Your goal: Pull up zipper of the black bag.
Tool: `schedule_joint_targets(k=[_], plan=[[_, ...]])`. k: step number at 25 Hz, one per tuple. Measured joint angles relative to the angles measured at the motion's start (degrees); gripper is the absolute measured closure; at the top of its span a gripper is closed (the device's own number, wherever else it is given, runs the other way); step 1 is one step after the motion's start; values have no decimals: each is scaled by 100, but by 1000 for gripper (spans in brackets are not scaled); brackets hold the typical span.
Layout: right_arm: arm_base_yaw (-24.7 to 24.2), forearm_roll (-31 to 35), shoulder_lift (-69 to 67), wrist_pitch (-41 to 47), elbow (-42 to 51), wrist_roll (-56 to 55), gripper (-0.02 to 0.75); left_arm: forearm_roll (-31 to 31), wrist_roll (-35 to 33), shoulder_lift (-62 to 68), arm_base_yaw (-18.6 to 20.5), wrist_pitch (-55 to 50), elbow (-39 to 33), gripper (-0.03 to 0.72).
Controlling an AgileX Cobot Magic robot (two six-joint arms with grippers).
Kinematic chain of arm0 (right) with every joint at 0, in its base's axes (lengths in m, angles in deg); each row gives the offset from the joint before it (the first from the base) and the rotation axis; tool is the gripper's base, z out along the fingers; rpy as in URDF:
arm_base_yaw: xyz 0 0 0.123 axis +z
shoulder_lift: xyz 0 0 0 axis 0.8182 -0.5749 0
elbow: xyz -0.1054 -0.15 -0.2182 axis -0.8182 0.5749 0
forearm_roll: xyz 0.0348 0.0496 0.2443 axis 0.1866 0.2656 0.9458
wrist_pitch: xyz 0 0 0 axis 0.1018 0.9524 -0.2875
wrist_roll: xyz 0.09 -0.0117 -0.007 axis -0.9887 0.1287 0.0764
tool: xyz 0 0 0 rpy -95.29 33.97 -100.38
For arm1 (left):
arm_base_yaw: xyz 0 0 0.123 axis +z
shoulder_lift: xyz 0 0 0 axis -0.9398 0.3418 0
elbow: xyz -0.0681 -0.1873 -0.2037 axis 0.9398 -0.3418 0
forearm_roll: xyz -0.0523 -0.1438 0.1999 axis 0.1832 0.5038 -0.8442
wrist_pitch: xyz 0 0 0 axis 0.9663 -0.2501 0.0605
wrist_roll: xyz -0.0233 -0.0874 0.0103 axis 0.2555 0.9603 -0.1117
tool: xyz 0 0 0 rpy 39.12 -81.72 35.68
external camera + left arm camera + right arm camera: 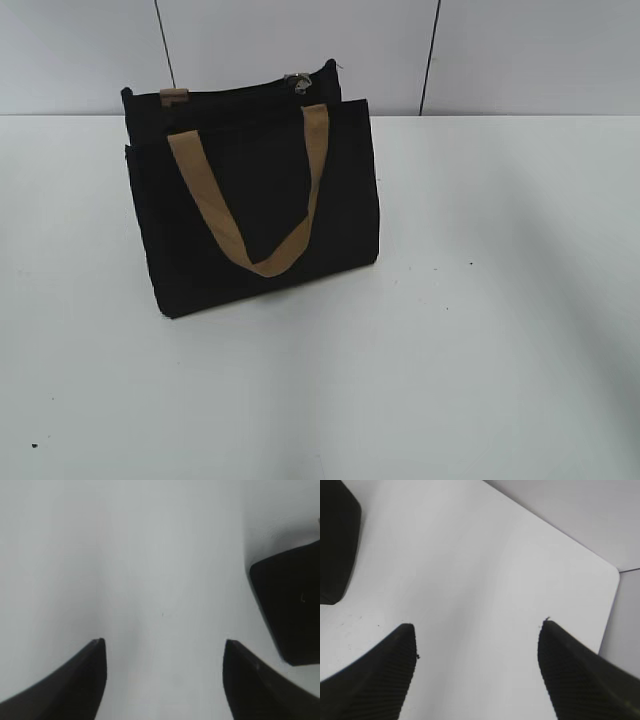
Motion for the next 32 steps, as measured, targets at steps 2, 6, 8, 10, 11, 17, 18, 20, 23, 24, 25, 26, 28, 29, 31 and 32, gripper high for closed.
schedule_joint_targets(k=[2, 6, 8, 10, 11, 17, 18, 20, 23, 24, 25, 26, 28, 29, 31, 32], plan=[[-75, -27, 221, 17, 0, -134, 160, -321, 151, -84, -14, -309, 200, 162], [-248, 13, 754, 17, 100, -406, 160, -1167, 303, -543, -363, -501, 270, 220], [-273, 95, 1078, 17, 301, -455, 160, -1487, 322, -791, -693, -514, 270, 227], [-273, 237, 1439, 22, 604, -484, 160, -1648, 564, -1043, -989, -542, 270, 230], [-273, 331, 1652, 22, 829, -511, 160, -1675, 749, -1160, -1128, -588, 270, 230], [-273, 722, 3070, -84, 2690, -861, 160, -1573, 1304, -1897, -1426, -1015, -20, 230], [-273, 766, 3335, -196, 3063, -911, 160, -1548, 1340, -2088, -1426, -1066, -197, 230], [-273, 831, 3801, -430, 3717, -1039, 160, -1502, 1378, -2527, -1426, -1101, -590, 230], [-273, 885, 4488, -645, 4601, -1168, 160, -1465, 1486, -3521, -1426, -1125, -1235, 230], [-273, 908, 4667, -683, 4867, -1190, 160, -1450, 1509, -3838, -1426, -1132, -1458, 230], [-273, 914, 4900, -725, 5119, -1212, 160, -1438, 1517, -4150, -1426, -1148, -1667, 230], [-273, 919, 5196, -749, 5353, -1242, 160, -1425, 1522, -4417, -1426, -1161, -1831, 230], [-273, 925, 5497, -771, 5747, -1309, 162, -1389, 1621, -5015, -1426, -1192, -2180, 230], [-273, 930, 5643, -776, 5962, -1314, 162, -1367, 1712, -5283, -1426, -1206, -2327, 230], [-273, 935, 5924, -779, 6319, -1309, 162, -1365, 1813, -5677, -1426, -1248, -2561, 230], [-273, 935, 6084, -779, 6491, -1304, 162, -1365, 1835, -5838, -1426, -1304, -2665, 231]])
